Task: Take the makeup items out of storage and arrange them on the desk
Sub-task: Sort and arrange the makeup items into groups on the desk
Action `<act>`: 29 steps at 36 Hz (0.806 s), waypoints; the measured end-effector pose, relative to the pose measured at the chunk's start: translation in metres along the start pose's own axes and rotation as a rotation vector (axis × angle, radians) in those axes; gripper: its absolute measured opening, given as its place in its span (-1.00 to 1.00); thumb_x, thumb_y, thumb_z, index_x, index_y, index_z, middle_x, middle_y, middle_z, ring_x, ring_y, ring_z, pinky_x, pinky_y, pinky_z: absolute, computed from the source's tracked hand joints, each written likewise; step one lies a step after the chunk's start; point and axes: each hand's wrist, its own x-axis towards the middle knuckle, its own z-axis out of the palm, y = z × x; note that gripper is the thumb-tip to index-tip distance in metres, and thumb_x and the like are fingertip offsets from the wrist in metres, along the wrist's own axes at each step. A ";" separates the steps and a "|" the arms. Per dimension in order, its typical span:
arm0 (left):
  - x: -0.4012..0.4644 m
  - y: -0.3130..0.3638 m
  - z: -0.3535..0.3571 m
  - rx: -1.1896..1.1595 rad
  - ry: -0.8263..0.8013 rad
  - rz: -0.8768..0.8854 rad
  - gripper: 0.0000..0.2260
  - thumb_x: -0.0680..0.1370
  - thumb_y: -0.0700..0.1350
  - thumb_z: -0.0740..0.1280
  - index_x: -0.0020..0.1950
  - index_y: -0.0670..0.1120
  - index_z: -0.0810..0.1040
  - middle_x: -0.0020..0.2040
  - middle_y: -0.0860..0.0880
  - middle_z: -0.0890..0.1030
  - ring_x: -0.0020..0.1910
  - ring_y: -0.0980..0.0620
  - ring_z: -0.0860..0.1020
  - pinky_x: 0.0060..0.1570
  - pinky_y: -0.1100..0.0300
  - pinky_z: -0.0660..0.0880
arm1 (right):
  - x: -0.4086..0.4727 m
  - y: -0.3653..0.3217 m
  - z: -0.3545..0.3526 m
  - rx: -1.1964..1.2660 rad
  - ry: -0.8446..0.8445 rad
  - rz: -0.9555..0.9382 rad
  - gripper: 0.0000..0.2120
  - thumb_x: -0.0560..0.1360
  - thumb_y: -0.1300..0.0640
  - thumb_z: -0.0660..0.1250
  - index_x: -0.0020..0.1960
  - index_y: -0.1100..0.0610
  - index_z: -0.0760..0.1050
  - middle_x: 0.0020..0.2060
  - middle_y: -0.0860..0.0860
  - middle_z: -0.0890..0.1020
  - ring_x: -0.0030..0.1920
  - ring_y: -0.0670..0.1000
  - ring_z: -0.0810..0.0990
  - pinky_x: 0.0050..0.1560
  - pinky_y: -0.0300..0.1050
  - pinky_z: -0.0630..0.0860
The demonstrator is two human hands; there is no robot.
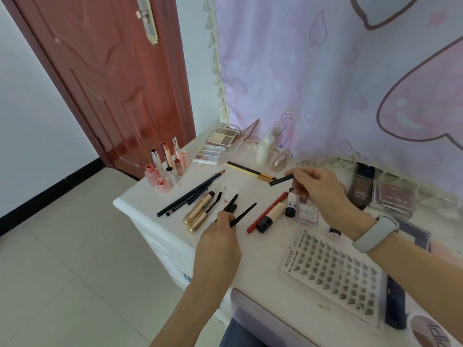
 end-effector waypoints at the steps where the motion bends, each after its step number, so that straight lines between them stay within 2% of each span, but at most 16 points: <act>1: -0.001 0.000 0.000 0.023 0.029 0.007 -0.80 0.61 -0.14 0.17 0.20 -0.14 0.42 0.01 -0.07 0.60 -0.09 -0.02 0.56 -0.09 0.13 0.51 | 0.000 0.001 0.001 0.008 -0.008 0.005 -0.79 0.57 0.27 0.19 -0.06 0.12 0.59 -0.36 0.01 0.55 -0.39 -0.11 0.46 -0.43 -0.37 0.40; 5: -0.002 0.001 0.000 0.108 0.119 0.094 -0.91 0.47 -0.25 0.39 -0.05 -0.20 0.62 -0.14 -0.12 0.62 -0.24 -0.06 0.57 -0.19 0.11 0.54 | 0.001 0.005 0.002 -0.031 -0.073 -0.022 -0.79 0.53 0.35 0.20 -0.09 0.09 0.53 -0.30 0.04 0.61 -0.44 -0.19 0.54 -0.45 -0.42 0.41; 9: 0.001 -0.003 0.005 0.261 0.272 0.142 -0.88 0.30 -0.25 0.54 -0.22 -0.13 0.67 -0.29 -0.07 0.58 -0.30 -0.06 0.57 -0.15 0.04 0.48 | 0.001 0.011 -0.001 -0.207 -0.257 -0.136 -0.79 0.51 0.36 0.23 -0.11 0.06 0.47 -0.28 -0.03 0.65 -0.33 -0.24 0.60 -0.29 -0.45 0.45; 11: 0.003 -0.007 0.007 0.293 0.316 0.149 -0.87 0.28 -0.23 0.55 -0.23 -0.12 0.67 -0.32 -0.05 0.59 -0.31 -0.07 0.57 -0.15 0.04 0.47 | 0.001 0.013 0.000 -0.328 -0.322 -0.172 -0.77 0.50 0.34 0.24 -0.15 0.02 0.47 -0.28 -0.09 0.66 -0.29 -0.27 0.59 -0.22 -0.43 0.46; 14: 0.005 -0.010 0.009 0.319 0.350 0.146 -0.86 0.28 -0.21 0.56 -0.22 -0.11 0.67 -0.35 -0.03 0.60 -0.31 -0.08 0.56 -0.14 0.03 0.47 | 0.002 0.018 0.006 -0.488 -0.323 -0.251 -0.77 0.50 0.30 0.23 -0.15 -0.04 0.47 -0.26 -0.15 0.63 -0.29 -0.31 0.54 -0.27 -0.50 0.40; 17: 0.006 -0.011 0.011 0.311 0.370 0.147 -0.86 0.28 -0.20 0.56 -0.21 -0.09 0.66 -0.33 -0.03 0.60 -0.29 -0.07 0.56 -0.15 0.02 0.47 | 0.005 0.023 0.013 -0.588 -0.257 -0.330 -0.83 0.51 0.25 0.23 -0.06 -0.02 0.47 -0.26 -0.18 0.52 -0.29 -0.21 0.49 -0.28 -0.51 0.37; 20: 0.008 -0.012 0.012 0.318 0.389 0.153 -0.85 0.28 -0.19 0.56 -0.21 -0.09 0.66 -0.28 -0.04 0.60 -0.26 -0.09 0.56 -0.15 0.03 0.46 | 0.012 0.026 0.016 -0.706 -0.247 -0.392 -0.85 0.52 0.20 0.23 0.03 0.01 0.50 -0.25 -0.17 0.44 -0.29 -0.19 0.41 -0.30 -0.42 0.30; 25: 0.007 -0.019 0.014 0.309 0.403 0.147 -0.84 0.31 -0.15 0.55 -0.16 -0.10 0.66 -0.17 -0.06 0.62 -0.15 -0.14 0.57 -0.14 -0.03 0.42 | 0.025 0.027 0.027 -0.875 -0.377 -0.514 -0.79 0.54 0.15 0.23 0.12 0.00 0.54 -0.11 -0.13 0.43 -0.04 -0.12 0.37 -0.03 -0.29 0.32; 29: 0.004 -0.024 0.013 0.274 0.427 0.181 -0.90 0.37 -0.12 0.49 -0.15 -0.08 0.66 -0.13 -0.03 0.62 -0.11 -0.11 0.56 -0.09 -0.01 0.36 | 0.035 0.026 0.044 -1.006 -0.517 -0.550 -0.74 0.54 0.09 0.24 0.22 -0.01 0.48 0.00 -0.07 0.46 0.07 -0.06 0.35 0.13 -0.16 0.35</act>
